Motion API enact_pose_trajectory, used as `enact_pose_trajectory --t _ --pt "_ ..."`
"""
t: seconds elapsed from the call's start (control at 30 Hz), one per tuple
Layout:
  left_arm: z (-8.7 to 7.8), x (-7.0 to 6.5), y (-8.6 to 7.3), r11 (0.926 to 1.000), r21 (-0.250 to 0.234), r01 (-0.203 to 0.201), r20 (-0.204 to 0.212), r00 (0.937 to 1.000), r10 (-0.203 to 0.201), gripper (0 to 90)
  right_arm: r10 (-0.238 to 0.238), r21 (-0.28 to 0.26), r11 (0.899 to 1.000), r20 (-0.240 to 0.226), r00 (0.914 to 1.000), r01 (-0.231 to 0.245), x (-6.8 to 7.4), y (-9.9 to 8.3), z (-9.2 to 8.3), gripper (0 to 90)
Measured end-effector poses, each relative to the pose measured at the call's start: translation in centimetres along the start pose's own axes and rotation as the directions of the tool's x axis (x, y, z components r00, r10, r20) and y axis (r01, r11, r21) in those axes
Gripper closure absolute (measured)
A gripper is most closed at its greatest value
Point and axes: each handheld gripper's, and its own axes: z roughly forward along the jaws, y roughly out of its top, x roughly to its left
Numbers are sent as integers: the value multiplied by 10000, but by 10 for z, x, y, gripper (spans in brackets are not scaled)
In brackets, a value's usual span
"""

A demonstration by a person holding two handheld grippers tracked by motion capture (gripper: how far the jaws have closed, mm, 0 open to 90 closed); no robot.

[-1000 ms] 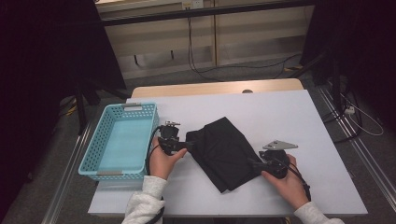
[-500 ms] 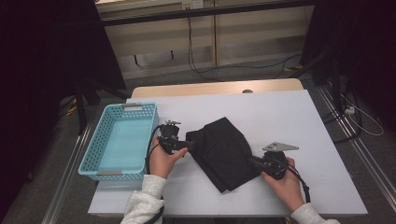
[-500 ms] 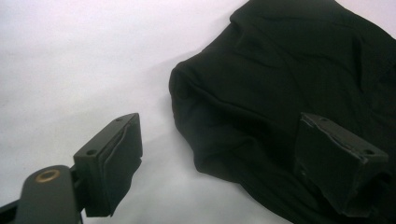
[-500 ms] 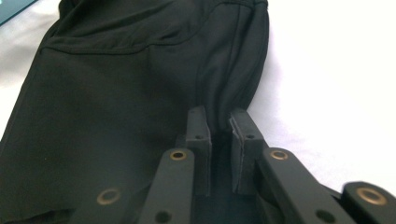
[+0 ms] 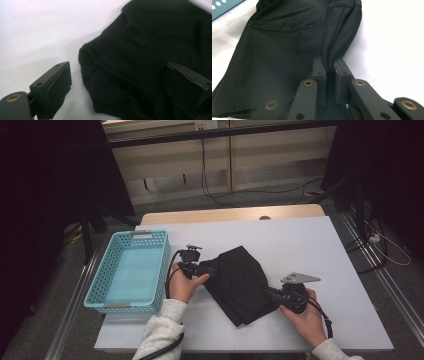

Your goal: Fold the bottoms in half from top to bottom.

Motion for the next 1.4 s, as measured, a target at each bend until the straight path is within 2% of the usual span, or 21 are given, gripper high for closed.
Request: enact_pose_trajectory --t 0.07,0.13,0.17,0.2,0.3,0.4,0.43,0.5,0.53,0.63,0.77,0.8,0.83,0.87,0.9,0.93,1.03,1.07,1.1,1.2,1.4 --pt "3 4 -1 9999 22 149 -60 9999 -149 96 -30 27 10000 18 10000 30 -1 -1 0 813" --pt "2 4 -1 9998 28 174 -164 9997 -173 159 -37 7 10000 33 10000 37 -1 -1 -1 813" --pt "1 4 0 9999 84 99 -266 9996 -97 159 -37 7 10000 33 10000 37 -1 -1 -1 813" --pt "0 3 0 9997 245 -66 -463 9989 77 225 -60 -16 10000 42 10000 60 -1 -1 -1 813" --pt "-2 1 0 9992 399 -13 -344 9994 27 373 -145 -32 9999 43 9999 145 1 -1 -2 812" --pt "-2 -1 3 9978 656 -52 -597 9982 92 478 -205 6 9998 -3 9998 205 3 -2 -1 813" --pt "-2 -1 3 9978 656 -52 -597 9982 92 508 -205 6 9998 -3 9998 205 3 -2 -1 813" --pt "-3 1 6 9942 1009 380 -58 9993 -376 639 -289 37 9996 -33 9996 289 5 -2 1 813" --pt "-2 1 7 9935 1064 413 -1 9991 -415 706 -330 44 9994 -35 9995 330 6 -1 1 813" --pt "-2 0 9 9914 1242 410 26 9991 -416 741 -335 35 9994 -20 9994 335 7 -1 1 813" --pt "-2 1 14 9853 1583 642 155 9976 -675 771 -314 11 9995 -27 9995 314 6 -1 0 813" --pt "-3 2 17 9798 1832 803 178 9962 -850 776 -297 4 9996 -18 9996 297 6 0 -1 813" --pt "-3 2 17 9798 1832 803 178 9962 -850 780 -297 4 9996 -18 9996 297 6 0 -1 813" --pt "-5 3 22 9753 2034 863 196 9955 -922 784 -341 -28 9994 8 9994 341 6 1 -1 814" --pt "-5 3 22 9753 2034 863 196 9955 -922 787 -341 -28 9994 8 9994 341 6 1 -1 814" --pt "-8 3 28 9704 2261 845 207 9956 -915 789 -405 -114 9991 25 9992 405 7 1 -2 814" --pt "-11 2 34 9657 2443 881 151 9954 -946 794 -424 -158 9990 -11 9991 424 9 3 -3 814" --pt "-14 2 40 9607 2627 898 51 9955 -944 795 -436 -190 9989 -31 9990 436 10 3 -3 815" --pt "-14 2 40 9607 2627 898 51 9955 -944 796 -436 -190 9989 -31 9990 436 10 3 -3 815" --pt "-21 4 51 9537 2872 886 -118 9960 -890 798 -503 -198 9985 -123 9987 501 16 6 -2 816" --pt "-28 6 61 9518 2959 812 -308 9967 -755 799 -626 -390 9973 -146 9979 619 25 10 0 816"
